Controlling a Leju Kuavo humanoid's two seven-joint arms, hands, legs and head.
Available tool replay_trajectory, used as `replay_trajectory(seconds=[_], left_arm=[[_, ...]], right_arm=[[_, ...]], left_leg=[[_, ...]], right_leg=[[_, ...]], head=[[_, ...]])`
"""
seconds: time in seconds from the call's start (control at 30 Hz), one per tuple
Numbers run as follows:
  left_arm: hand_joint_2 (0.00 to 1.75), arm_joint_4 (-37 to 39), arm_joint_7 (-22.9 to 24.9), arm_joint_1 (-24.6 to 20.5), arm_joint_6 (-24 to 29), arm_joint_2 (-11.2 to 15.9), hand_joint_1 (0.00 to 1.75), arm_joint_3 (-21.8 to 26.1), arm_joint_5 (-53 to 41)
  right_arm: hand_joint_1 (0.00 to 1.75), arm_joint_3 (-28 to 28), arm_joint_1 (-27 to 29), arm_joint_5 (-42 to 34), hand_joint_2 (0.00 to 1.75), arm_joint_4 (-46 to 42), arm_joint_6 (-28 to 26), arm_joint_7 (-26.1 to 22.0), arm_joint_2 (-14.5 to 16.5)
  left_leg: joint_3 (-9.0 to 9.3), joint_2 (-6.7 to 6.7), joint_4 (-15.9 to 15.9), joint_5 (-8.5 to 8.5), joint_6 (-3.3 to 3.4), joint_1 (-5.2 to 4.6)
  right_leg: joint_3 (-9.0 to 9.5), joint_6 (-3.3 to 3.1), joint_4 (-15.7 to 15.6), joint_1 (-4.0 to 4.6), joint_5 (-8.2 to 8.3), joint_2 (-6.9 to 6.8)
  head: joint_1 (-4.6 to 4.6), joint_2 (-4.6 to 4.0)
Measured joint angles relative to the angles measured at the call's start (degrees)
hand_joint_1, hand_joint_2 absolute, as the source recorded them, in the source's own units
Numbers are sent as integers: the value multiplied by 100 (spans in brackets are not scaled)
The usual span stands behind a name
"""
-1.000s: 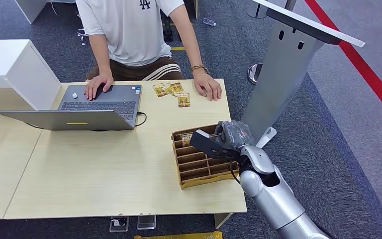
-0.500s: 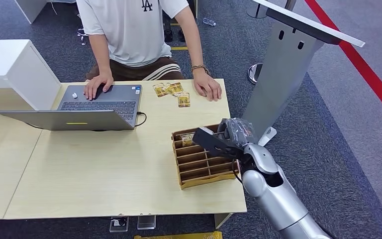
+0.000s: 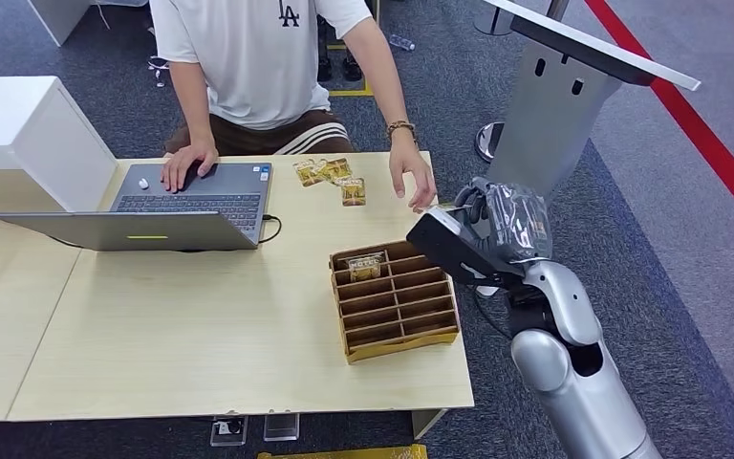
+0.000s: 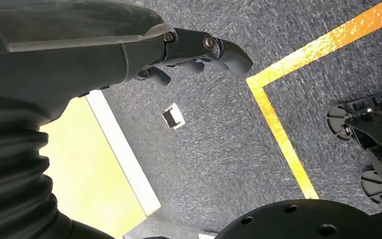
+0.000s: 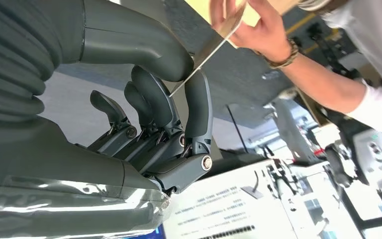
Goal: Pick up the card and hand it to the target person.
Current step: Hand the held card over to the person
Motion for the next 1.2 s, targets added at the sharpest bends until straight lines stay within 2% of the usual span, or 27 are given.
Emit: replay_trajectory(seconds=[0.33, 0.53, 0.63, 0.67, 0.77, 0.8, 0.9, 1.03, 1.2], left_arm=[[175, 0, 0, -51, -55, 0, 0, 0, -25], [175, 0, 7, -64, -157, 0, 0, 0, 81], [175, 0, 24, -62, -225, 1, 0, 0, 105], [175, 0, 34, -61, -262, 1, 0, 0, 106], [175, 0, 67, -54, -344, 2, 0, 0, 106], [131, 0, 73, -53, -348, 2, 0, 0, 106], [0, 0, 73, -53, -296, 2, 0, 0, 106], [0, 0, 69, -52, -158, 2, 0, 0, 101], [0, 0, 10, -37, -45, 2, 0, 0, 82]], right_arm=[[154, 38, 27, -181, 175, -171, -479, -709, 63], [154, 65, 5, -210, 175, -30, -596, -818, 143], [146, 84, -9, -216, 175, 47, -595, -820, 167], [119, 91, -13, -220, 175, 72, -590, -819, 173], [14, 111, -20, -248, 175, 133, -578, -816, 192], [3, 117, -22, -263, 175, 150, -574, -815, 197], [0, 131, -22, -623, 175, 196, -483, -863, 205], [0, 132, -14, -1880, 175, 283, -271, -1103, 208], [0, 44, 98, -2779, 175, 426, -169, -1159, 146]], left_leg=[[-3, -1, 0, 0, 0, 0], [-5, -1, 0, 0, 0, 0], [-5, -2, 0, 0, 0, 0], [-5, -2, 0, 0, 0, 0], [-6, -2, 0, 0, 0, 0], [-6, -2, 0, 0, 0, 0], [-6, -2, 0, 0, 0, 0], [-5, -2, 0, 0, 0, 0], [-4, -2, 0, 0, 0, 0]], right_leg=[[2, 0, 1, 0, 0, -1], [2, 0, 1, 0, 0, -1], [1, 0, 1, 0, 0, -1], [1, 0, 1, 0, 0, -1], [1, 0, 1, 0, 0, -1], [1, 0, 1, 0, 0, -1], [0, 0, 1, 0, 0, -1], [-1, 0, 1, 0, 0, -1], [0, 0, 0, 0, 0, -1]], head=[[2, 0], [1, 0], [2, 0], [2, 0], [3, 0], [3, 0], [3, 0], [3, 0], [4, 0]])
